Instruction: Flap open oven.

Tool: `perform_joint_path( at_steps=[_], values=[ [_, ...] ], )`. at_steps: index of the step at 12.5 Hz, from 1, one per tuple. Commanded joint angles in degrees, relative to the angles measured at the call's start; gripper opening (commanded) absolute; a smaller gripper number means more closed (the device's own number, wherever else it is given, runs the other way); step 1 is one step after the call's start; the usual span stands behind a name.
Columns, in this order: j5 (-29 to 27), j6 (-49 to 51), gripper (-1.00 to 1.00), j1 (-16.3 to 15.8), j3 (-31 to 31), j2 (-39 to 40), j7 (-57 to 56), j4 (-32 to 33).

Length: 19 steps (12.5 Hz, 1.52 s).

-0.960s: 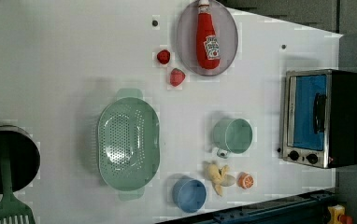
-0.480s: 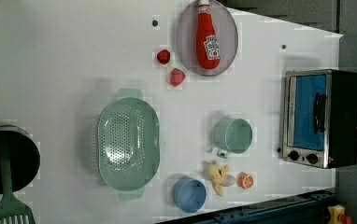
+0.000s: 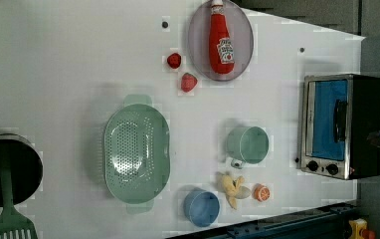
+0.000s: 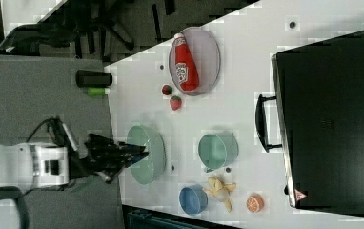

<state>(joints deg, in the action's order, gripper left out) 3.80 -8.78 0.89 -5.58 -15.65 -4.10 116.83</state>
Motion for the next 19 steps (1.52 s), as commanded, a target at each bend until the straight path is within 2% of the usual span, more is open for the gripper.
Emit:
perform_joint_path(
  at_steps=[1,4,10,12,19],
  values=[
    [2.2,-6.5,-0.65,0.8,-2.3,0.1,-15.0,4.8],
    [2.2,-12.3,-0.65,1.5,-7.3,1.0,-26.4,7.9],
    [2.2,-22.4,-0.65,1.6,-16.4,7.6,-57.1,8.1],
    [2.2,-25.9,-0.65,1.8,-18.4,10.3,-61.0,8.1],
    [1.9,-30.4,-0.65,1.9,-21.5,19.0,-61.2,8.1]
  ],
)
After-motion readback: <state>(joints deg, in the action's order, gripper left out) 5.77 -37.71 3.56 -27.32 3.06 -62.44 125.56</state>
